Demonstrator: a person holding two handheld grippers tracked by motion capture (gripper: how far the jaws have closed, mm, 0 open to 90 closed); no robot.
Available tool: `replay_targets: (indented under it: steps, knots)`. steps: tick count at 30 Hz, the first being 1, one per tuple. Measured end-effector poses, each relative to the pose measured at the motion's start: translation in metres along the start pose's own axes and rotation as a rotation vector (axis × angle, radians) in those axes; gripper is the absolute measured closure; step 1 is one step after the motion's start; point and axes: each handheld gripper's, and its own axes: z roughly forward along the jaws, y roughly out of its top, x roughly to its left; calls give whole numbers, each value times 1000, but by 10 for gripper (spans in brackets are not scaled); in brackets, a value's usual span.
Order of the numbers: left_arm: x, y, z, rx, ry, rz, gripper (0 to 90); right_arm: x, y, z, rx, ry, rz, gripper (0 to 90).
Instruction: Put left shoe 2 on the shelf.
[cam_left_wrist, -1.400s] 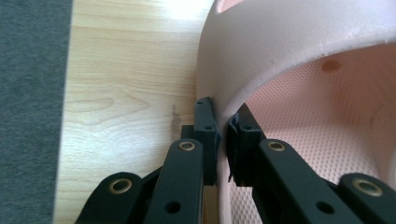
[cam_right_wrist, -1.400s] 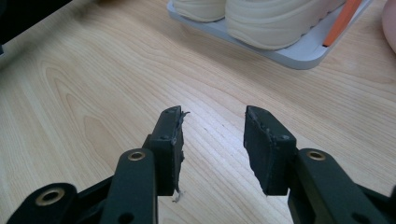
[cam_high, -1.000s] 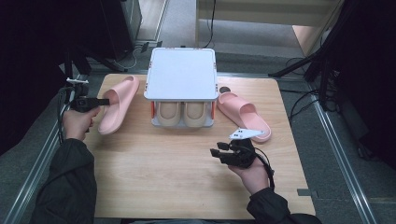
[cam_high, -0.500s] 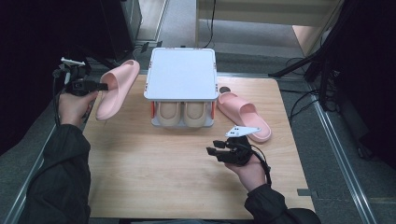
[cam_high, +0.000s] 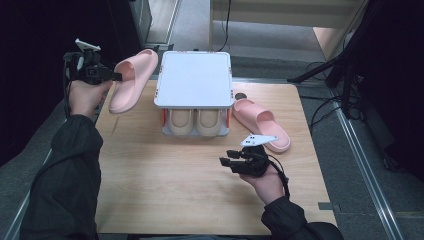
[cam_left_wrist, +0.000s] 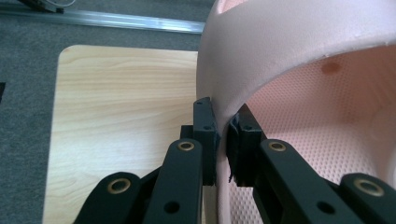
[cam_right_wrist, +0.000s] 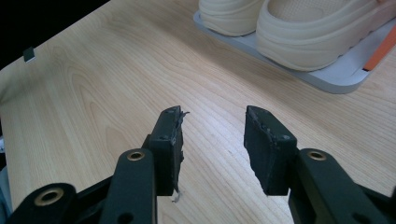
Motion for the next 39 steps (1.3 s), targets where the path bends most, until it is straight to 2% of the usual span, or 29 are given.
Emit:
replay_targets:
  steps: [9,13,14,17,19,23,29,31,34,36,39]
  knots:
    - [-37,22,11,12,-23,44,828,1,0,0,1,6,0,572]
    - [-53,28,19,12,-39,48,827,3,0,1,5,10,-6,571]
    - [-57,30,21,21,-38,66,827,3,0,1,4,11,-6,571]
    - [-68,34,27,25,-48,79,825,2,0,1,1,14,-2,571]
    - [-75,37,31,11,-54,70,821,2,0,0,0,14,0,571]
    - [-87,41,41,21,-62,74,818,1,0,-1,-5,16,0,571]
    - [-101,41,53,44,-58,102,794,-1,0,-3,-11,18,2,571]
    - [-104,41,55,36,-59,104,781,-1,0,-3,-10,16,4,571]
    - [-106,40,56,35,-64,106,769,-1,0,-3,-11,18,3,571]
    - [-106,40,55,40,-66,124,759,-1,0,-4,-9,17,5,570]
    - [-109,39,56,33,-80,121,738,-1,0,-3,-6,18,3,571]
